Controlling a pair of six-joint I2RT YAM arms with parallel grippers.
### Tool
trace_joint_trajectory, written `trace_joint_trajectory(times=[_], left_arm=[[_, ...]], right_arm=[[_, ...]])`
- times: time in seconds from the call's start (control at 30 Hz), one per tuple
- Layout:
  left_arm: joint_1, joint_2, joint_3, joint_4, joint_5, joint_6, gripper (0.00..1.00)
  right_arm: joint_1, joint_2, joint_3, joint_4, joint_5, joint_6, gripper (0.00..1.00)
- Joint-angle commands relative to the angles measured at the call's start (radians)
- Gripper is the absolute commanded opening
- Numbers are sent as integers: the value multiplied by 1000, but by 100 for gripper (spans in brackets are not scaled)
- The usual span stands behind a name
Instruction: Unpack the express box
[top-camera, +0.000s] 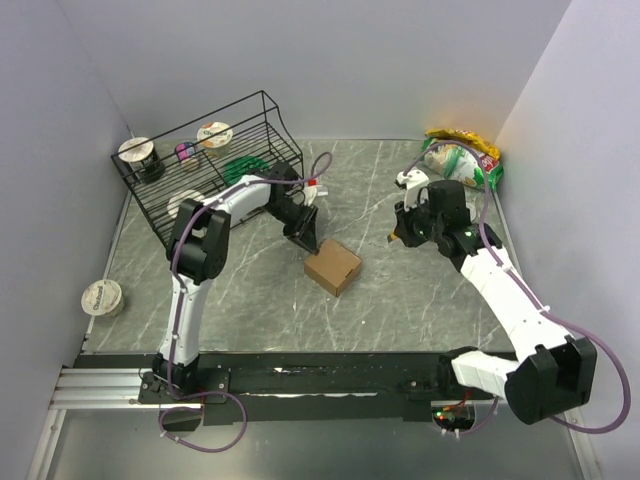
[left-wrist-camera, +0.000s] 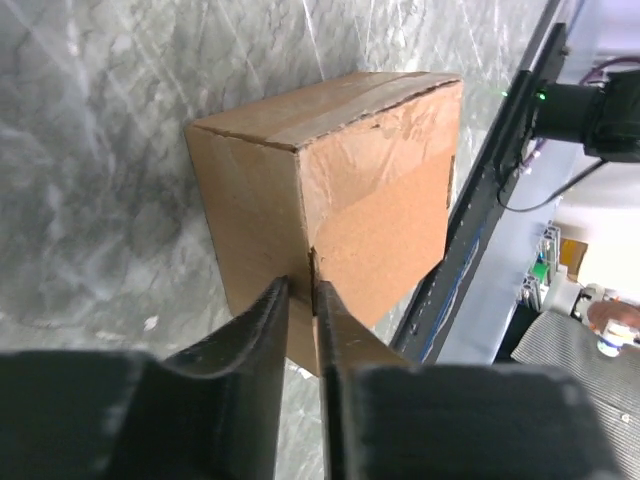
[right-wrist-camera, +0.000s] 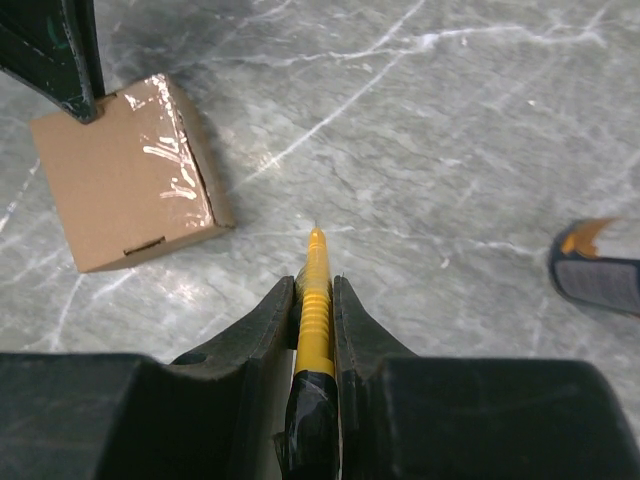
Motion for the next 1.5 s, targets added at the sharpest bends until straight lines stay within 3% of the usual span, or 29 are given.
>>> trace_joint_trajectory(times=[0.0,0.07,0.1,0.23,0.43,0.7,0.83,1.0,1.47], left_arm=[[40,-6,28,-60,85,105,15],[56,-1,54,-88,134,144,10],[60,0,60,-85,132,134,1],[62,-26,100,-83,142,138,1],[62,-185,118,-63,13,178,1],[-8,-467,-89,231,-430,122,1],[-152,-566,-225,364,-689,181,1],[-300,-670,-477,597,-1136,237,1],[-412,-649,-603,800,-1360,352,1]], right_arm=[[-6,27,39,92,-37,27,0],[-6,50,34,103,-40,15,0],[-5,58,33,109,-31,12,0],[-6,72,37,124,-25,12,0],[-8,61,31,123,-4,-4,0],[-8,47,21,140,44,-10,0],[-8,48,16,149,55,-7,0],[-6,41,8,154,62,-10,0],[-8,22,-52,169,70,-2,0]])
